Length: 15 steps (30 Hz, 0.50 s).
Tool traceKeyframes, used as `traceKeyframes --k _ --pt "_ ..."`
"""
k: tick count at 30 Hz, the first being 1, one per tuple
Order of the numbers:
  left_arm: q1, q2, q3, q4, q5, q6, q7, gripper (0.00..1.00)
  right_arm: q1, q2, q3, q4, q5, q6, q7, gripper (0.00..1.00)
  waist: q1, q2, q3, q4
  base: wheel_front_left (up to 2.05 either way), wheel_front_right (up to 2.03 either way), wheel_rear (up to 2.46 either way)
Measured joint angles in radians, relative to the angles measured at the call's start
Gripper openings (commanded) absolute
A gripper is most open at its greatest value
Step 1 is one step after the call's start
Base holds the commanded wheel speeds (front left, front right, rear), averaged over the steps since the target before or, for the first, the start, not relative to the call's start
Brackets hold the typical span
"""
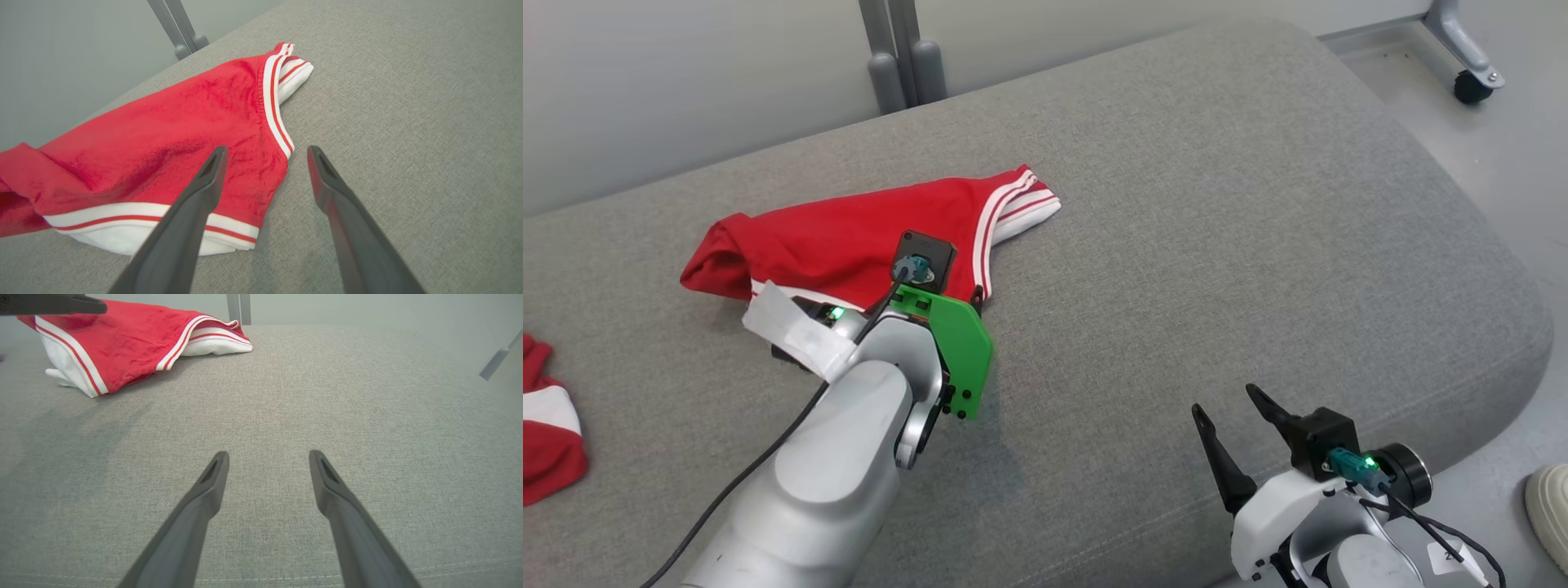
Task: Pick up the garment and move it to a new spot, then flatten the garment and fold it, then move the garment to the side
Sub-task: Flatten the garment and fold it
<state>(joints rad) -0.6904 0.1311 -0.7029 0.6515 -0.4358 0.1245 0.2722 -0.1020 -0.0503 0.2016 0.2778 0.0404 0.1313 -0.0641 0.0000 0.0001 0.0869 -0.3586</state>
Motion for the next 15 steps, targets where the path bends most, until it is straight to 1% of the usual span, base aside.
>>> traceKeyframes --k 2,5,9,15 --pt "0.000 0.001 -0.015 -0.002 0.017 0.008 0.008 1.00 -0.009 0.000 0.001 -0.003 0.006 0.000 -0.005 1.00 0.0000 0.0000 0.016 -0.009 0.00 0.00 0.00" --pt "0.000 0.004 -0.026 0.002 0.024 0.008 0.016 1.00 -0.016 0.000 -0.004 -0.003 0.012 0.000 -0.015 1.00 0.0000 0.0000 0.045 -0.026 0.00 0.00 0.00" --pt "-0.024 0.014 -0.042 0.024 0.039 0.002 0.016 1.00 -0.027 -0.001 -0.016 -0.001 0.021 0.000 -0.028 1.00 0.0000 0.0000 0.088 -0.046 0.00 0.00 0.00" --pt "-0.070 0.040 -0.067 0.074 0.069 -0.012 0.015 1.00 -0.042 0.000 -0.009 0.018 0.040 0.000 -0.054 1.00 0.0000 0.0000 0.150 -0.071 0.00 0.00 0.00"
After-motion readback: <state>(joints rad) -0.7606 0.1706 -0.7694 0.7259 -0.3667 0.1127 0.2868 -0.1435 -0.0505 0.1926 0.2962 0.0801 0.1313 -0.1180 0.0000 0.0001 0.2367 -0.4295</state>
